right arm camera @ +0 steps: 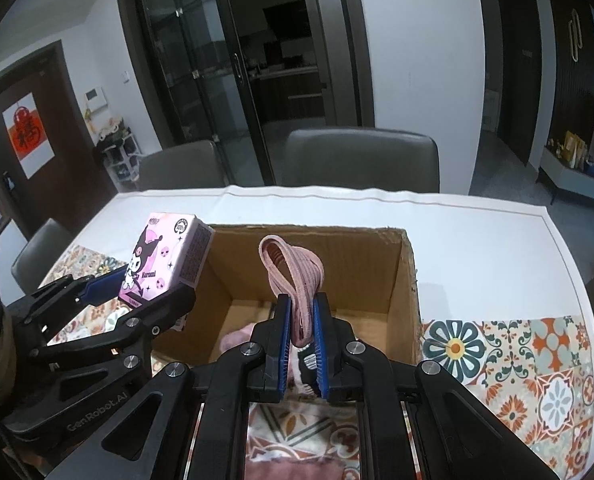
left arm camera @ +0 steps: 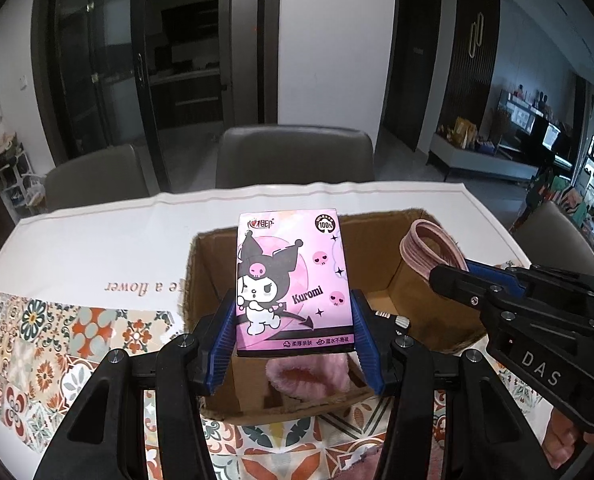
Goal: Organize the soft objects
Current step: 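Open both tools to drop the tissue pack and hair tie into the box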
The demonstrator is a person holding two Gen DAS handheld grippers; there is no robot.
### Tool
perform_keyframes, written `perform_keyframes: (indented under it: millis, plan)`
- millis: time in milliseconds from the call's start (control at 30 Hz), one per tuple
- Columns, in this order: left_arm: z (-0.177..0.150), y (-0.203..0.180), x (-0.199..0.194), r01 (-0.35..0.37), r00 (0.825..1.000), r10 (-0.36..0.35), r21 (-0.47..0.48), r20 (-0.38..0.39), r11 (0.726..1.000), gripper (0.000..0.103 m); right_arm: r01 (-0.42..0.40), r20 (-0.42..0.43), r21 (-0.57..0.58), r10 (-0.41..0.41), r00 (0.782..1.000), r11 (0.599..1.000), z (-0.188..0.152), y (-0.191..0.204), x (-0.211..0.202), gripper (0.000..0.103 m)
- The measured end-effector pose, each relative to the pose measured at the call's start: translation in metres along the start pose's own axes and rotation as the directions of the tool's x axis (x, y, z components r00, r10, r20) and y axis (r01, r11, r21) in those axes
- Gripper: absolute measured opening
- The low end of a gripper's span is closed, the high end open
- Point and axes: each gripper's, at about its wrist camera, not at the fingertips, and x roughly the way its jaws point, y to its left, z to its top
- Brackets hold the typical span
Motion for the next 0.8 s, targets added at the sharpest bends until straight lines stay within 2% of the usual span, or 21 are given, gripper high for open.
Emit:
perform_keyframes:
  millis: [500,533,600,633,800]
  plan:
    - [-0.003,0.002,0.04,-0.022,0.994,0.025,0.032,-0.102,0.999,0.053,0.014,-0.109,0.002,-0.014,0.994,1.0,-0.006,-0.012,0.042,0.014]
    - [-0.003,0.002,0.041,-0.029,0.994,0.032,0.034,-0.107,0.999,0.054,0.012,-0.114,0.005,-0.011,0.993,1.0,-0.006,-0.012,0.043,0.015]
    - [-0.004,0.003,0.04,-0.039,0.994,0.043,0.038,-0.102,0.999,0.058,0.009,-0.124,0.016,-0.007,0.992,1.0,-0.006,-0.014,0.046,0.025]
    - [-0.004,0.003,0.039,-0.042,0.994,0.045,0.039,-0.1,0.998,0.059,0.007,-0.126,0.022,-0.004,0.992,1.0,-0.004,-0.014,0.048,0.033]
    - [-0.001,0.003,0.03,-0.049,0.995,0.052,0.035,-0.086,0.998,0.064,0.011,-0.114,0.029,-0.007,0.993,1.0,-0.003,-0.015,0.044,0.035]
